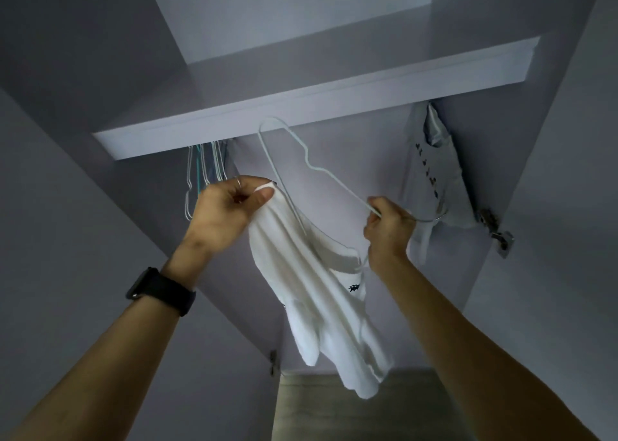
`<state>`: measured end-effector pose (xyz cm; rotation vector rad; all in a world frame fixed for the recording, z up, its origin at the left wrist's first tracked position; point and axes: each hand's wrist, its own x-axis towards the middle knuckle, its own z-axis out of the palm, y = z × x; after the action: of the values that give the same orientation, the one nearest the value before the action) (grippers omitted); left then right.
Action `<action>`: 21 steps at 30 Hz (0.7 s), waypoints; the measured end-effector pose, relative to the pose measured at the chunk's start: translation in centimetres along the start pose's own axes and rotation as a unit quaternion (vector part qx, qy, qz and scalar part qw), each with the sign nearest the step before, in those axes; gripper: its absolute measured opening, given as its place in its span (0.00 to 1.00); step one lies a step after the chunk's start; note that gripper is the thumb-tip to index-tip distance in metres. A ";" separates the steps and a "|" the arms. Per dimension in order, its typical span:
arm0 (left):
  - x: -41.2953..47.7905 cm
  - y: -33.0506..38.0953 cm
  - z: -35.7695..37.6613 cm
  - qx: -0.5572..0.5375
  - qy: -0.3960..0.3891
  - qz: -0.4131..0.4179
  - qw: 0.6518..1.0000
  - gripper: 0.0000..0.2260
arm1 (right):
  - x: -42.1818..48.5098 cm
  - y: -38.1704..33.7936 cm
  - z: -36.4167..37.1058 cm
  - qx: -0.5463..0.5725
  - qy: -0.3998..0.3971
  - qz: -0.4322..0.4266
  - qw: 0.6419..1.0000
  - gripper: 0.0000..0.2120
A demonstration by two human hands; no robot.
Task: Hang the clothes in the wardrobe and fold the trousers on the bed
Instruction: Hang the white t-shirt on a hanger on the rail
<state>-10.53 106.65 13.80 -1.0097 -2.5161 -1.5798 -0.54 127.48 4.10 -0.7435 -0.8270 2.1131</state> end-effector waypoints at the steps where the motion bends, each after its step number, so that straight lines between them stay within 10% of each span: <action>1: 0.2 0.1 -0.6 -0.007 0.012 0.002 1.000 0.10 | 0.2 1.0 -0.4 -0.022 -0.007 0.021 1.000 0.21; 8: -0.4 -0.5 -4.0 0.017 0.054 -0.026 0.998 0.08 | 0.1 5.4 -1.9 -0.230 -0.097 0.001 0.968 0.25; 13: -0.3 -0.4 -5.1 0.011 0.059 -0.034 0.998 0.05 | -0.7 5.1 3.1 -0.076 -0.054 0.059 0.994 0.13; 21: -0.7 -0.4 -9.6 0.146 0.150 -0.032 0.977 0.03 | -2.4 8.9 2.5 -0.224 -0.120 0.015 0.967 0.15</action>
<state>-13.27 98.39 18.01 -0.6121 -2.4878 -1.2141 -4.68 120.22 -0.39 -0.7344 -1.4659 2.0915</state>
